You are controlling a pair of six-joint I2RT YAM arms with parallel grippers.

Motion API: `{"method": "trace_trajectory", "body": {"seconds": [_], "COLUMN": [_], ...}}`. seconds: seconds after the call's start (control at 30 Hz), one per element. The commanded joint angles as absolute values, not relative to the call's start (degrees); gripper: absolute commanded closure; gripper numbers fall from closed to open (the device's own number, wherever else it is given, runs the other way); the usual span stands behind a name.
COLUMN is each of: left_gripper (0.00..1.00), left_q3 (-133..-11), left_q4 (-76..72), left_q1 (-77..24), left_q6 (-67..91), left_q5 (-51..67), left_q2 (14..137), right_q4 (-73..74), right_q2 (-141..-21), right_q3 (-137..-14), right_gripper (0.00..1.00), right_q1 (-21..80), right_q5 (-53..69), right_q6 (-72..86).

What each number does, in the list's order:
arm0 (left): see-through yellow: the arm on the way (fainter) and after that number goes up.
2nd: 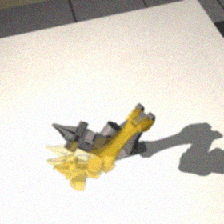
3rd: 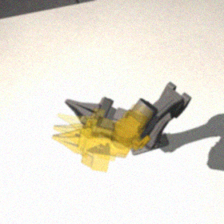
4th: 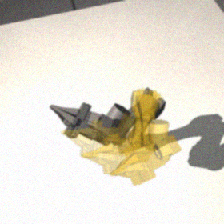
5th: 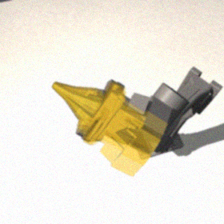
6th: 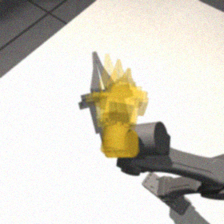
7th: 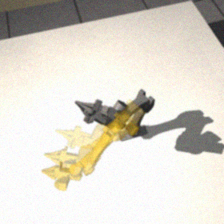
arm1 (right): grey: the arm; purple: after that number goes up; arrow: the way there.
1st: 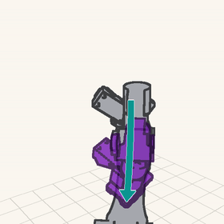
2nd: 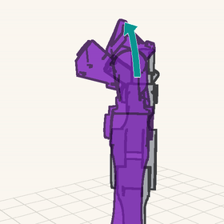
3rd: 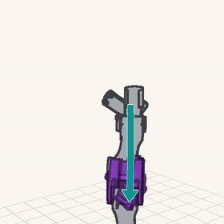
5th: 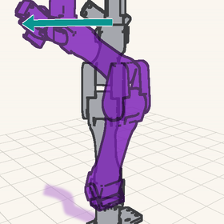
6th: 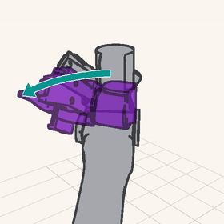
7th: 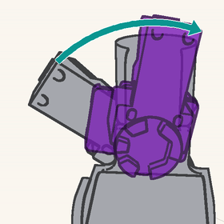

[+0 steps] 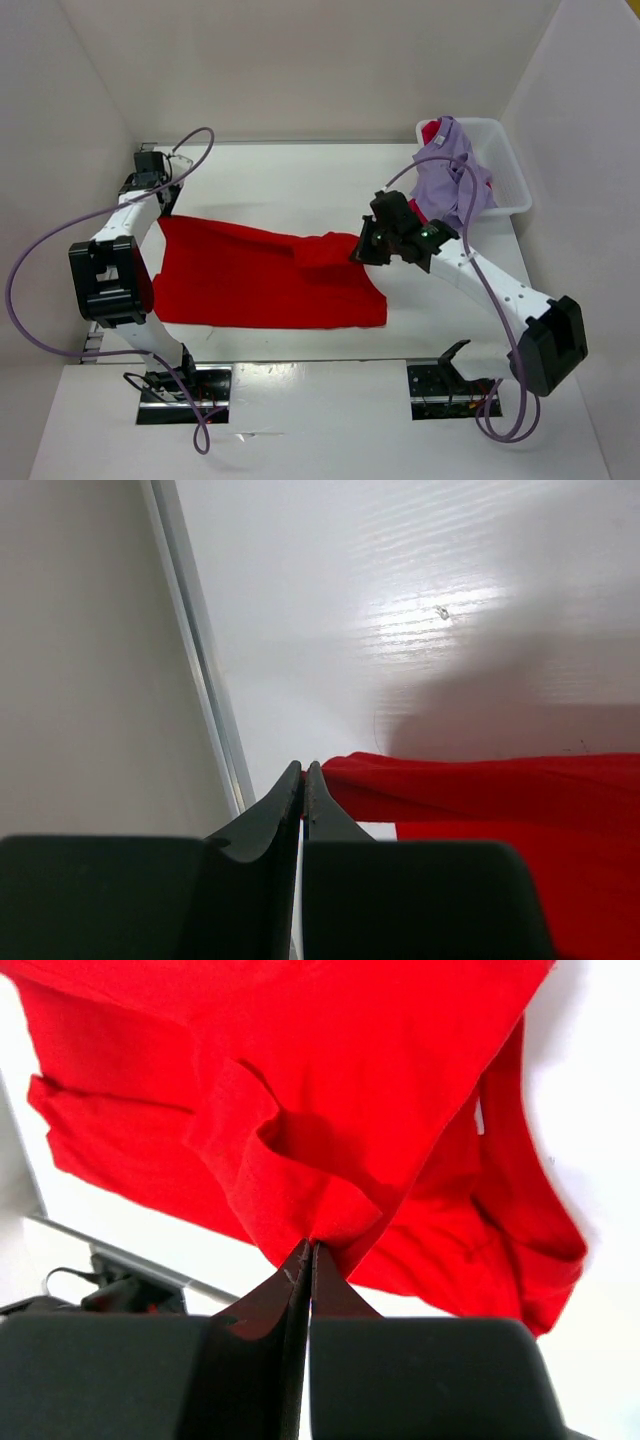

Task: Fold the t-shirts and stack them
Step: Fold the other side of the tshirt into a rectangle

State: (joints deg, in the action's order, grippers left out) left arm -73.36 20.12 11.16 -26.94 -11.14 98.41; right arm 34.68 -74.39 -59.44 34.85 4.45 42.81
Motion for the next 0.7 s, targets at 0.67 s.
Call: {"method": "trace_trajectory", "body": {"seconds": [0.67], "left_gripper": [1.0], "left_q3": [-60.63], "left_q4": [16.96], "left_q1": [12.66], "left_q6": [-29.36], "left_q5": [-13.89], "left_q2": [97.03], "right_q4": [31.2], "right_q2": [-75.94], "right_q3": [-43.68], "right_gripper": [1.0], "right_q1": [38.94], "right_q5": [8.96], "right_q6": [46.93]}}
